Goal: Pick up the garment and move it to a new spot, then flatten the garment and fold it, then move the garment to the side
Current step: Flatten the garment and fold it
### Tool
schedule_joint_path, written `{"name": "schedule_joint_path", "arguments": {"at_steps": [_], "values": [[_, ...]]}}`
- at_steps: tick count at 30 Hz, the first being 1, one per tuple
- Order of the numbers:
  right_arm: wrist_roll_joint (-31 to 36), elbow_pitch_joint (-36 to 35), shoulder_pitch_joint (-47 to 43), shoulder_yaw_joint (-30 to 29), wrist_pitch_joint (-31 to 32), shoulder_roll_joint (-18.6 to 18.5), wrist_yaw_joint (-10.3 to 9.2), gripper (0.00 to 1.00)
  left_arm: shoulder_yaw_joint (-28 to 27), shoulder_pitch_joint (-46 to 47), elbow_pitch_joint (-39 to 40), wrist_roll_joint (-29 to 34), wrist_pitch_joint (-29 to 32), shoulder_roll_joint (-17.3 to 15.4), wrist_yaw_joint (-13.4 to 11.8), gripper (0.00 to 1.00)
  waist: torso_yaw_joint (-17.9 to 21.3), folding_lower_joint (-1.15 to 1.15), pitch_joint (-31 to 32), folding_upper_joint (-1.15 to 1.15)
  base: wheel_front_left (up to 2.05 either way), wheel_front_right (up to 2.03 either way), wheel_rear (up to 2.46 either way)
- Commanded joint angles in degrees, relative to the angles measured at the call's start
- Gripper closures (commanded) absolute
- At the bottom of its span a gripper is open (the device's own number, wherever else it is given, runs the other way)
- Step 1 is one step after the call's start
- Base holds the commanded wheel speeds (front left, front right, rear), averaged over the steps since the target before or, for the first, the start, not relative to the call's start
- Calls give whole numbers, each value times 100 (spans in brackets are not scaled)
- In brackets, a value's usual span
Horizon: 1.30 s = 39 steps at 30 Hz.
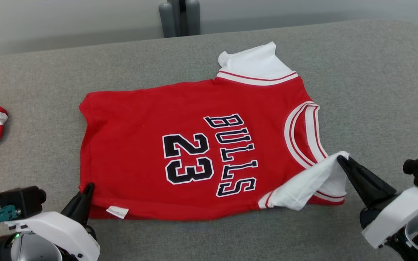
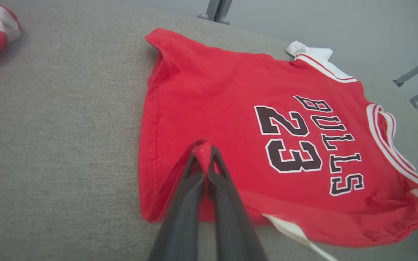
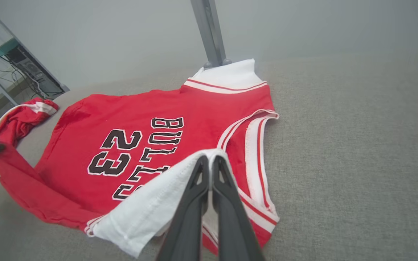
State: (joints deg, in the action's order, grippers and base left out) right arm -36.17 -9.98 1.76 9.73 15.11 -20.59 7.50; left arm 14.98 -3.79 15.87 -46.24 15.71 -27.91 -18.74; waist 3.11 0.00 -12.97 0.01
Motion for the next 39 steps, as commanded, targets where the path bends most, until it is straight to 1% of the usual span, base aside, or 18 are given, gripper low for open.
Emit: {"name": "schedule_joint_path", "arguments": {"at_steps": [1,3,9,13,18,19,20,21,22,24,27,31,34,37,38,39], "values": [[-112,98,169,56,-38,-30,-1,100,9,141,-99,-21,7,17,48,100,-91,0,-159,-1,0,0,0],[-128,313,560,228,-68,-244,-1,100,40,326,-290,-25,-1,60,112,100,-141,0,-282,-1,0,0,0],[-431,1024,1509,800,-237,-562,-1,100,132,766,-767,-46,-80,229,257,100,-291,0,-579,-1,0,0,0],[-618,1519,1955,1088,-402,-685,-1,100,174,963,-1049,-63,-162,341,347,100,-364,0,-706,-1,0,0,0],[-903,2004,2299,1426,-691,-780,-1,100,220,1096,-1326,-129,-248,474,442,100,-418,0,-774,-1,0,0,0],[-1003,2067,2354,1459,-797,-755,-1,100,235,1112,-1374,-133,-266,487,464,82,-422,0,-774,-1,0,0,0],[-1073,2128,2392,1495,-884,-748,-1,77,214,1131,-1385,-150,-329,522,494,5,-425,0,-767,-1,0,0,0],[-1113,2173,2415,1523,-1001,-769,-1,18,201,1140,-1403,-133,-400,553,515,0,-426,0,-760,-1,0,0,0],[-1228,2219,2415,1544,-1121,-731,-1,0,199,1141,-1429,-111,-458,575,518,0,-424,0,-746,-1,0,0,0],[-1468,2254,2389,1519,-1382,-645,-1,0,172,1152,-1410,-63,-668,651,553,0,-412,0,-717,-1,0,0,0],[-1752,2333,2251,1413,-1783,-559,-1,0,109,1150,-1374,53,-1032,730,519,0,-388,0,-656,-1,0,0,0],[-1766,2474,2120,1161,-2408,-483,-1,0,71,1161,-1302,330,-1495,794,405,0,-337,0,-578,-1,0,0,0],[-1450,2521,1970,822,-2860,-375,-1,0,43,1158,-1210,613,-1849,777,285,0,-302,0,-480,-1,0,0,0],[-911,2416,1749,417,-3016,-192,-1,0,18,1113,-1108,896,-2211,770,145,0,-272,0,-321,-1,0,0,0],[-398,2257,1553,142,-3045,-57,-1,0,10,1055,-1021,1083,-2432,754,50,0,-250,0,-209,-1,0,0,0],[-167,2101,1439,-8,-3048,83,-1,0,14,1012,-978,1164,-2531,757,23,0,-236,0,-150,-1,0,0,0]]}}
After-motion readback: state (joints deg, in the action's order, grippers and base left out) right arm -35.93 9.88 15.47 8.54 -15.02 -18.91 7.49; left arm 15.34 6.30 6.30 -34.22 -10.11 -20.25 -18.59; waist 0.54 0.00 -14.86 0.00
